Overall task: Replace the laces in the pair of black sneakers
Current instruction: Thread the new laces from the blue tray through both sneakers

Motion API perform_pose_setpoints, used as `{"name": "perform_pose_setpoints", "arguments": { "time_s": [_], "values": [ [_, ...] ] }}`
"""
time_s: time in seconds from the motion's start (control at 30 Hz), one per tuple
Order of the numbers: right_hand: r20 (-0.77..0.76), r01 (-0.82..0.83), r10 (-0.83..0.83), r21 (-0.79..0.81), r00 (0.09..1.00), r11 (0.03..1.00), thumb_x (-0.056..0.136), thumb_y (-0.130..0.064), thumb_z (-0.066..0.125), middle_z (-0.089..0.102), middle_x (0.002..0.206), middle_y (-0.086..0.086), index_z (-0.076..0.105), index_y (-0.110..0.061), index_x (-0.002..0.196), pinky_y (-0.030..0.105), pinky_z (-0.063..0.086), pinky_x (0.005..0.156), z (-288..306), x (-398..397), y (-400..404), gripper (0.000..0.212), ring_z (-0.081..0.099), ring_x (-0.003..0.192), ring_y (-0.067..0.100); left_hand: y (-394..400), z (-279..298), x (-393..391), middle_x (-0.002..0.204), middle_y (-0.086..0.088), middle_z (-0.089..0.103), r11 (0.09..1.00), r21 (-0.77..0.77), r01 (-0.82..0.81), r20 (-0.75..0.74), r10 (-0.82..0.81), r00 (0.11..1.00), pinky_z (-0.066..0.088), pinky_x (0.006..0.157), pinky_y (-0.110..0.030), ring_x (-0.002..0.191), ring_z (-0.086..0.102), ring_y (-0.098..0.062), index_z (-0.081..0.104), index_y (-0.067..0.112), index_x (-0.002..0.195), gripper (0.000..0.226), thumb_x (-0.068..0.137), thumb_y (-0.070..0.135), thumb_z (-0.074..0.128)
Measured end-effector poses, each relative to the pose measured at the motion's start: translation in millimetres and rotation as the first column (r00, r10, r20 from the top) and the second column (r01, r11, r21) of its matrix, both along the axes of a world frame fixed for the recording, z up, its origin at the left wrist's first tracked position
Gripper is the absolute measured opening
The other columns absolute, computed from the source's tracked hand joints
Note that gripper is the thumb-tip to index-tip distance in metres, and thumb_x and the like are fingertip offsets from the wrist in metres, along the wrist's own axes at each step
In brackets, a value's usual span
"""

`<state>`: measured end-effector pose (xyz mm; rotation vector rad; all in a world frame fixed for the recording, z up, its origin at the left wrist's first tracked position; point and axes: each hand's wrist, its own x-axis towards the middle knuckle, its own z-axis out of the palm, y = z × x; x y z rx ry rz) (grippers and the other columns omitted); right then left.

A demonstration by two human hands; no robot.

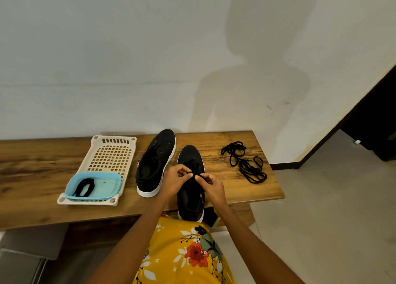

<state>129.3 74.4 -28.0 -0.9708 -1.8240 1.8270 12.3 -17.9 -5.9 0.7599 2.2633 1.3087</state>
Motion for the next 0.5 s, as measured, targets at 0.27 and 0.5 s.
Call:
{"name": "perform_pose_setpoints", "arguments": {
  "time_s": [0.27, 0.5],
  "values": [
    [0.13, 0.067, -0.087, 0.153, 0.988, 0.986, 0.094, -0.032, 0.056, 0.059, 0.071, -0.006, 0.059, -0.023, 0.076, 0.027, 0.041, 0.061, -1.9, -7.0, -2.7, 0.021, 0.054, 0.068, 0.009, 3.2, -1.8, -16.0, 0.089, -0.001, 0.067, 0.998, -0.054, -0.018, 0.179, 0.027, 0.983, 0.048, 0.078, -0.021, 0.089, 0.062, -0.011, 0.071, 0.005, 0.097, 0.016, 0.085, 0.016, 0.067],
    [0.219, 0.117, -0.144, 0.128, 0.965, 0.985, 0.094, -0.028, 0.055, 0.06, 0.075, -0.001, 0.058, -0.019, 0.076, 0.042, 0.052, 0.072, -3.5, -14.8, 4.5, 0.021, 0.057, 0.073, 0.016, 5.6, -2.6, -23.8, 0.093, -0.008, 0.068, 0.972, -0.234, 0.0, 0.02, 0.005, 1.0, 0.053, 0.083, -0.035, 0.088, 0.064, -0.02, 0.07, 0.004, 0.094, 0.017, 0.09, 0.017, 0.061]
  ]
}}
